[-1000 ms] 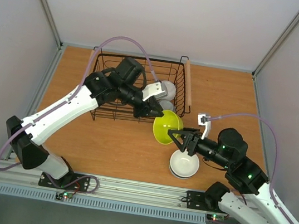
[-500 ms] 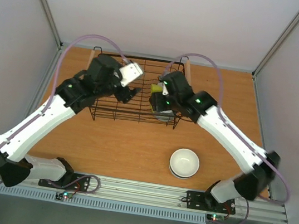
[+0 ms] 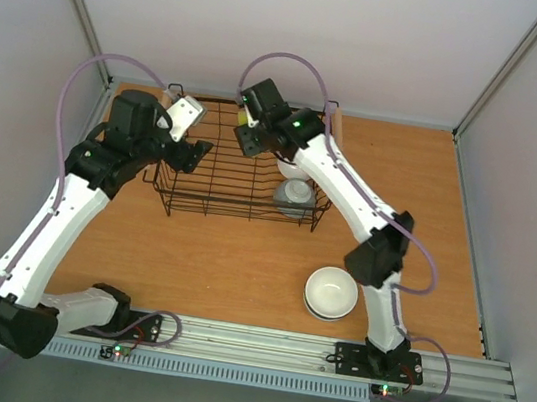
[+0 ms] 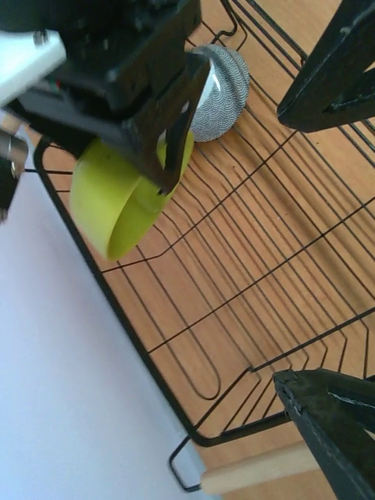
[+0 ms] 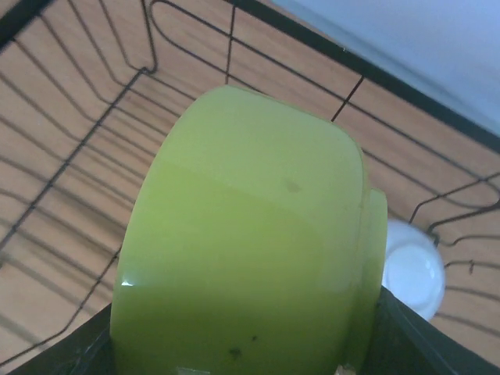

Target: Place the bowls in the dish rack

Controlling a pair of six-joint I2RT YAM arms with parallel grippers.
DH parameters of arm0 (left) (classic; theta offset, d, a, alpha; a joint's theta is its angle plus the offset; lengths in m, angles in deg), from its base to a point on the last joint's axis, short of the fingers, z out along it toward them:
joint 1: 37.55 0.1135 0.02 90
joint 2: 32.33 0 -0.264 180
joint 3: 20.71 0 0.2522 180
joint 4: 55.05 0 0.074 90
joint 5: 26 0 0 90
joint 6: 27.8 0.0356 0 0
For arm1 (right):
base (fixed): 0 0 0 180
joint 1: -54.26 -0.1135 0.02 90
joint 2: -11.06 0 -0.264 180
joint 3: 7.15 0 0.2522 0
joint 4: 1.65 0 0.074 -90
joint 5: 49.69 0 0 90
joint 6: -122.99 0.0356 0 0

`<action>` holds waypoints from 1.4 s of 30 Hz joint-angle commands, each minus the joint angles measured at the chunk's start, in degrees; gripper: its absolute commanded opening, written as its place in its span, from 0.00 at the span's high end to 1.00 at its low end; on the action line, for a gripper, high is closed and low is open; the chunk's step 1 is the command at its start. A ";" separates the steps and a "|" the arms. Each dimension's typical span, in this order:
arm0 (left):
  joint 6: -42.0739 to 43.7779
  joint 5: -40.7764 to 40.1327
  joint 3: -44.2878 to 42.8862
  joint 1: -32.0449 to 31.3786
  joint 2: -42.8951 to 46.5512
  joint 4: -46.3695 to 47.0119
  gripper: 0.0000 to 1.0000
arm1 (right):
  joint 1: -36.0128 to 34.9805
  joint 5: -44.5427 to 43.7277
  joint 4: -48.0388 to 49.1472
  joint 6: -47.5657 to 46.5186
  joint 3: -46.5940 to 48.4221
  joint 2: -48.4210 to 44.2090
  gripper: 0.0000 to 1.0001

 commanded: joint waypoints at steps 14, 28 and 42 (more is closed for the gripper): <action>-5.39 14.78 2.15 6.06 -1.59 0.13 0.17 | -1.66 -24.56 -11.81 -19.03 29.89 32.71 0.99; -5.48 15.44 2.98 6.10 -2.85 0.75 0.17 | -1.70 -24.29 -10.41 -22.85 27.00 38.10 0.50; -4.89 14.83 3.37 6.10 -2.13 0.80 0.17 | -3.45 -21.76 -9.70 -21.29 26.41 36.53 0.01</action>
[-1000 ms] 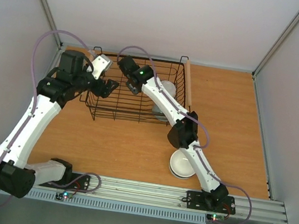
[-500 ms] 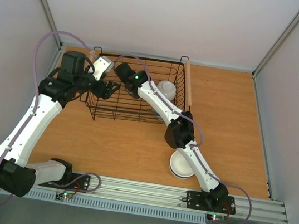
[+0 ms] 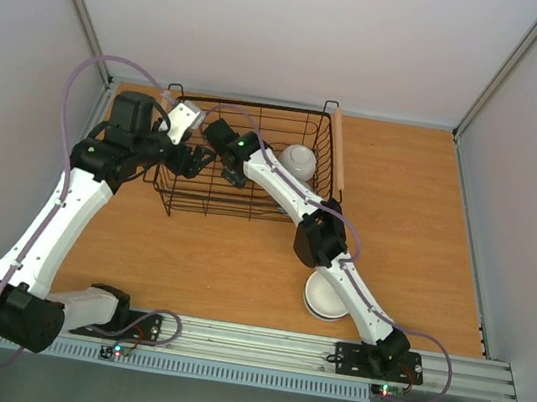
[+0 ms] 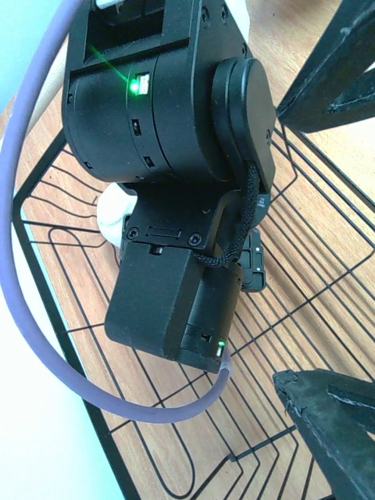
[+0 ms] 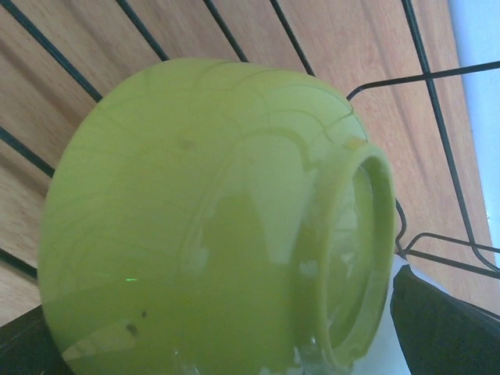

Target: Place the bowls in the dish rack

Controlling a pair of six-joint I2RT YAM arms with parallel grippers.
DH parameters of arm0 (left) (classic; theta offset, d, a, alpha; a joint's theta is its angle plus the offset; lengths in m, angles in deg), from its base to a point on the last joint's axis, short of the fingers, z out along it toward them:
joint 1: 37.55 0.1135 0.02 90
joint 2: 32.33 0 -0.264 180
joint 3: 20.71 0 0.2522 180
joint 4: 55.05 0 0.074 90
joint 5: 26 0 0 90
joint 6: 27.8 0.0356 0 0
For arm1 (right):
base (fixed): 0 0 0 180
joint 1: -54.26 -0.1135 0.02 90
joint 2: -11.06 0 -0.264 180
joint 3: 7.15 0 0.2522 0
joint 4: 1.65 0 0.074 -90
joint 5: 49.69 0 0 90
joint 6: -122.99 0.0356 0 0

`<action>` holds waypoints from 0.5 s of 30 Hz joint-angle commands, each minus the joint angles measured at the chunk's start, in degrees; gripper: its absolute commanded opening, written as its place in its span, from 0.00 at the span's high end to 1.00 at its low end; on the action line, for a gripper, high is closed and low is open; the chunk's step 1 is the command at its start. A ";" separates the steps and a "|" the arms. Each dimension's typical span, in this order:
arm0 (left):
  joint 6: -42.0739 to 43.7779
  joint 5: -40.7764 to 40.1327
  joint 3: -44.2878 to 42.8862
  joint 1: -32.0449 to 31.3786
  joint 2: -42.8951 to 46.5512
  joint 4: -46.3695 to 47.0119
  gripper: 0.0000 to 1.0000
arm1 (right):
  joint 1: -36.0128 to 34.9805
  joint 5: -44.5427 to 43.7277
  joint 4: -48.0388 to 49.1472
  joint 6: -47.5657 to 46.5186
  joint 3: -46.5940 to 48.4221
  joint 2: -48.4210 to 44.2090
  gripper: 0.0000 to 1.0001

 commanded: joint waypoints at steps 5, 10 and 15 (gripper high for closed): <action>0.09 0.18 0.81 0.25 0.58 2.31 0.17 | -2.59 4.55 -1.77 3.73 -1.51 -3.33 0.01; 0.24 0.51 0.63 0.25 0.60 1.77 0.17 | -4.31 5.09 -0.37 5.75 -6.33 -10.10 0.01; 0.53 0.12 0.80 0.17 0.45 2.01 0.17 | -4.20 11.91 7.88 8.37 -20.04 -22.33 0.01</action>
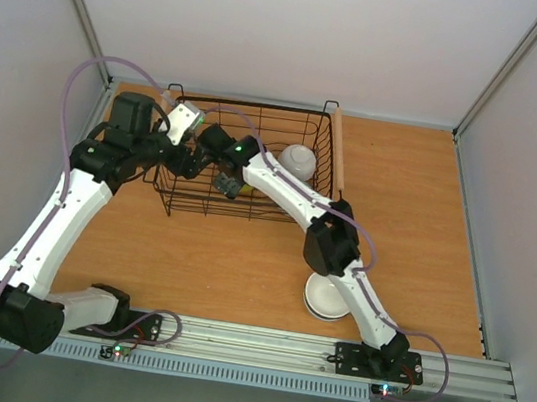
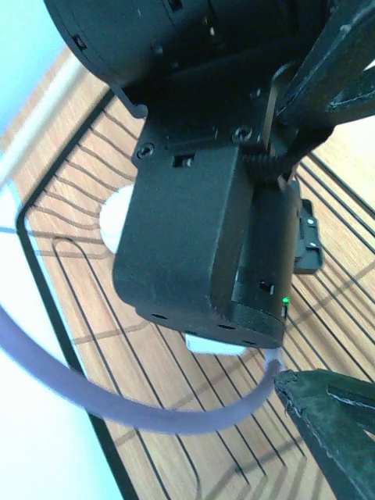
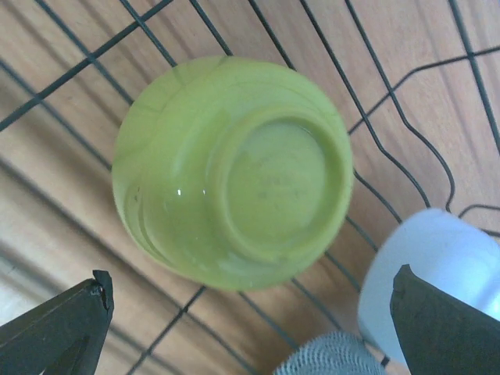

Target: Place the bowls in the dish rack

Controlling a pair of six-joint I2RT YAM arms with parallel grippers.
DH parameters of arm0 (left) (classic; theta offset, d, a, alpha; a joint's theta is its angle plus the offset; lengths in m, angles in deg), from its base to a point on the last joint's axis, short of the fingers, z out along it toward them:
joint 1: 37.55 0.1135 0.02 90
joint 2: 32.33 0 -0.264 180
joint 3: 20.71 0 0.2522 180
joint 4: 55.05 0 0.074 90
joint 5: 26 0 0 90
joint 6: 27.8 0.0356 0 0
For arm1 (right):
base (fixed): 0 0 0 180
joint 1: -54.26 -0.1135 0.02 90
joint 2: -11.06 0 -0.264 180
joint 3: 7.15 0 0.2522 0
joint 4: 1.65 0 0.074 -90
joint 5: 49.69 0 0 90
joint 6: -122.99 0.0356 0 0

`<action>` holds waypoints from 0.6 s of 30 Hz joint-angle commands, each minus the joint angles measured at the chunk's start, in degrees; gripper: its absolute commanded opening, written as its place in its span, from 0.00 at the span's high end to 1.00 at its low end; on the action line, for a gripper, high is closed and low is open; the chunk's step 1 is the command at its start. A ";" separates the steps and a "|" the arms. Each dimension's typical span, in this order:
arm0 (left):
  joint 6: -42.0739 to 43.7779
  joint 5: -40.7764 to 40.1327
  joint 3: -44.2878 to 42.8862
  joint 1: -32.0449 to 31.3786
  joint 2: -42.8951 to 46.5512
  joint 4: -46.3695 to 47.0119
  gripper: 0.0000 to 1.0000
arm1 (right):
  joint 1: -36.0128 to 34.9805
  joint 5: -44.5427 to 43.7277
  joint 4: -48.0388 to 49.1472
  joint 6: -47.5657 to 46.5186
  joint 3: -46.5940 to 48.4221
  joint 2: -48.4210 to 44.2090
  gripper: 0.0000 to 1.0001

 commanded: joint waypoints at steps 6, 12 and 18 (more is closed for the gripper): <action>0.55 1.69 -0.12 0.23 0.21 1.20 0.17 | 0.72 -2.60 5.78 7.24 -8.81 -14.79 0.01; 1.00 5.56 0.33 0.17 0.60 1.05 0.18 | 13.21 -0.03 12.17 25.02 -28.45 -33.82 0.01; 0.48 7.54 -0.38 -1.53 -1.43 0.34 0.19 | 26.78 10.25 24.38 32.90 -54.99 -56.50 0.01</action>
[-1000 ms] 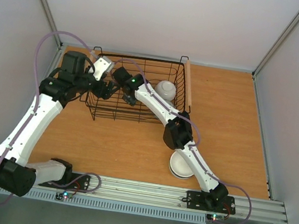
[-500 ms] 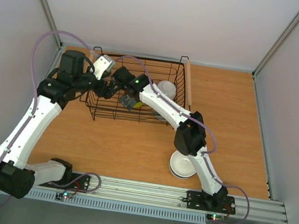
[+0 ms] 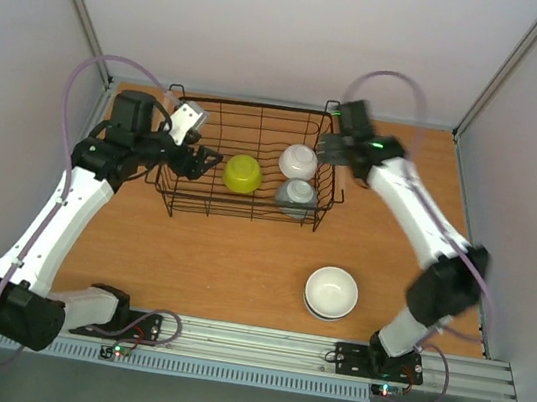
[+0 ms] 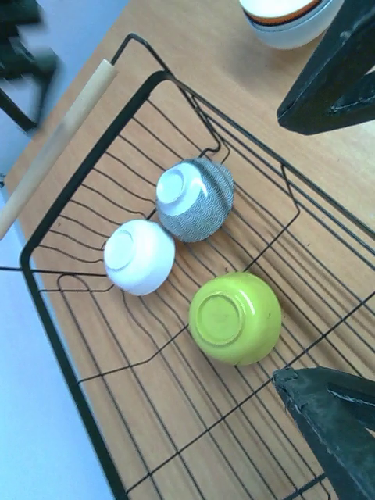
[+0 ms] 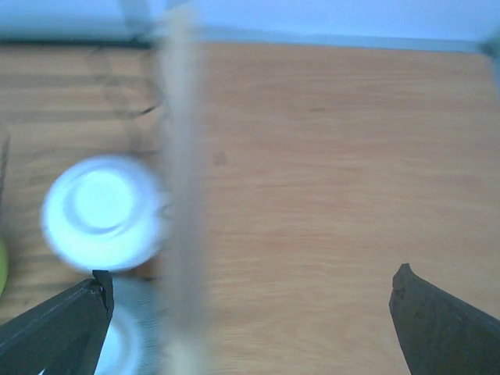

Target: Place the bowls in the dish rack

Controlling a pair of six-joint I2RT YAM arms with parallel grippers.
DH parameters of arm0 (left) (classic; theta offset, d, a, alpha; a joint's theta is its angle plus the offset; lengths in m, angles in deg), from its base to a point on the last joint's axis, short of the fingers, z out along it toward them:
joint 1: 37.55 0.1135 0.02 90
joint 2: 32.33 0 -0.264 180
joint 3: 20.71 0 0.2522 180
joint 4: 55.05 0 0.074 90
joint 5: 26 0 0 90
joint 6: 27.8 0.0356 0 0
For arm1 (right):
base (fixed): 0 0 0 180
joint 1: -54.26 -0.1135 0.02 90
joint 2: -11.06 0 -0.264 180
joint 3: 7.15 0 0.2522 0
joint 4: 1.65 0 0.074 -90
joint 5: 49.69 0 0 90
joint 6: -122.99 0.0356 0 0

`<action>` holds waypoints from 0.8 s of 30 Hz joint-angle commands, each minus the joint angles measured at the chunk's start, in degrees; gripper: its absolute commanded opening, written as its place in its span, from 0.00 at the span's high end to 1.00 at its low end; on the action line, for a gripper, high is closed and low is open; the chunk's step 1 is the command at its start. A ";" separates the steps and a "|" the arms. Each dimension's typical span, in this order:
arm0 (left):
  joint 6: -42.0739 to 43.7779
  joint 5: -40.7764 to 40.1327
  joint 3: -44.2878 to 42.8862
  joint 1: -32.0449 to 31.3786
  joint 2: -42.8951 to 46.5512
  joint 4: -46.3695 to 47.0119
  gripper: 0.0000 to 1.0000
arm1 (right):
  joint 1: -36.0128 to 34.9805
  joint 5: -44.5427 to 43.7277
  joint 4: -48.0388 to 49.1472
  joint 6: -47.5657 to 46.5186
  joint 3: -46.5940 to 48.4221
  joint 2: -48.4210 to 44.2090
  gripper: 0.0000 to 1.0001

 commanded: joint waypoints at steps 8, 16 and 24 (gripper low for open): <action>0.67 -3.76 -1.20 -13.55 -5.57 -1.30 0.19 | 6.78 6.96 8.90 10.48 -24.72 -33.59 0.05; 0.96 -8.16 -3.88 -28.66 -15.79 -2.41 0.22 | 6.78 16.64 12.47 12.20 -38.04 -55.30 0.49; 2.49 -14.61 -9.10 -41.38 -25.09 -2.13 0.23 | 6.78 21.62 4.23 17.48 -47.41 -67.42 0.66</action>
